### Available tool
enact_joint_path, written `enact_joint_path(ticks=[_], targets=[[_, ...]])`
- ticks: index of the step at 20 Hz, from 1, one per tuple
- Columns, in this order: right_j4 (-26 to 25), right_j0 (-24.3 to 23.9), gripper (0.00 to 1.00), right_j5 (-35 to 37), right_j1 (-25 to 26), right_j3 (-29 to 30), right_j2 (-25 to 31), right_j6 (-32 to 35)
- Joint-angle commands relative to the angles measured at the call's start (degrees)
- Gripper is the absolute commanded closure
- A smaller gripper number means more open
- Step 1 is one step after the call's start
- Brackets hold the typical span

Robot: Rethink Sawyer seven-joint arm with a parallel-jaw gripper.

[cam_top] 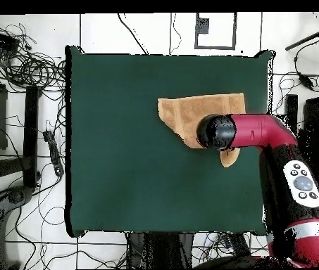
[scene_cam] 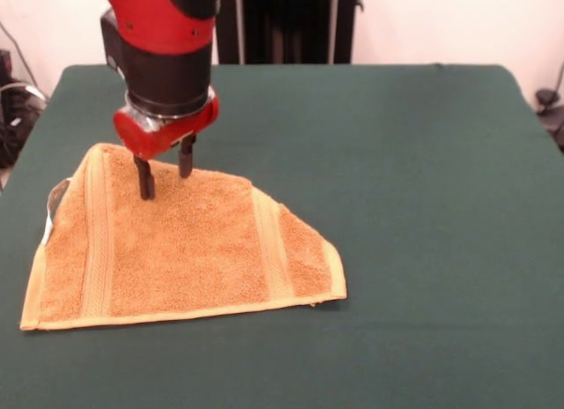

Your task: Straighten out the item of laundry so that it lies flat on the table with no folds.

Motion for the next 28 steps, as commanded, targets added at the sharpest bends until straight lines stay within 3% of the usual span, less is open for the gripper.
enact_joint_path(ticks=[1,3,9,19,28], targets=[[-3.3,2.9,0.0,-5.5,5.2,0.8,-0.7,5.2],[-2.2,2.7,0.0,-4.3,5.5,1.5,-0.5,4.9],[3.3,1.3,0.0,2.3,-1.0,9.6,0.2,3.9],[7.3,0.2,0.0,7.3,-8.0,14.3,0.3,1.5],[0.0,2.9,0.0,-4.3,1.2,6.5,-1.1,4.2]])
